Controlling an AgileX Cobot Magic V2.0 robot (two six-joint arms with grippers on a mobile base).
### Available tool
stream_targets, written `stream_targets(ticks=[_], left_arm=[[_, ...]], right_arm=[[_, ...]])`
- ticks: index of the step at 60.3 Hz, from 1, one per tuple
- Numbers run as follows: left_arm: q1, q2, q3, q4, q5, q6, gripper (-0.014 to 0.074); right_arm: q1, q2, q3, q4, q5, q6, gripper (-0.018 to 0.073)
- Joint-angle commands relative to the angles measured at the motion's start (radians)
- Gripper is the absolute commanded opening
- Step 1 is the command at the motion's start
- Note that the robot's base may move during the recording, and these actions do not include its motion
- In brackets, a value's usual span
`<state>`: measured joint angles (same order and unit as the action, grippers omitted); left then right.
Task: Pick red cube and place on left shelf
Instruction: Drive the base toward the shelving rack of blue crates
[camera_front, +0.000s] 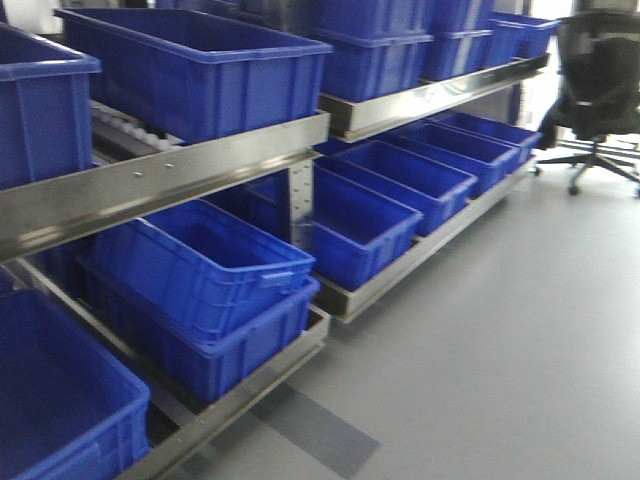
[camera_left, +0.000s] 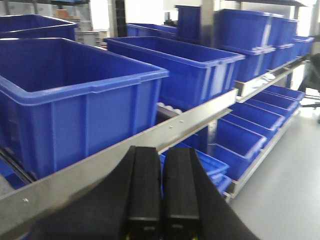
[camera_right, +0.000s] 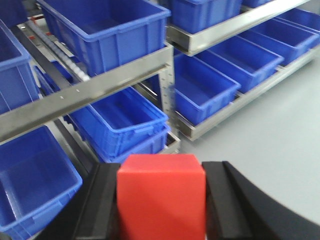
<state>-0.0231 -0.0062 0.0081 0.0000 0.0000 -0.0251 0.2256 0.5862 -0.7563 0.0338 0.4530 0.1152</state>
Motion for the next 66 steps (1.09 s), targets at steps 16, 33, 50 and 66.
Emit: stream_targets(ticks=[16, 33, 50, 66], left_arm=[[-0.004, -0.015, 0.025, 0.0, -0.083, 0.0, 0.0102], [-0.004, -0.015, 0.025, 0.0, -0.083, 0.0, 0.0102], [-0.004, -0.015, 0.025, 0.0, -0.083, 0.0, 0.0102], [-0.004, -0.015, 0.025, 0.0, -0.083, 0.0, 0.0102]], right_arm=[[0.001, 0.007, -0.026, -0.009, -0.084, -0.005, 0.0056], [0.001, 0.007, -0.026, -0.009, -0.084, -0.005, 0.0056], [0.001, 0.007, -0.026, -0.009, -0.084, -0.005, 0.0056], [0.001, 0.007, -0.026, -0.009, -0.084, -0.005, 0.0056]])
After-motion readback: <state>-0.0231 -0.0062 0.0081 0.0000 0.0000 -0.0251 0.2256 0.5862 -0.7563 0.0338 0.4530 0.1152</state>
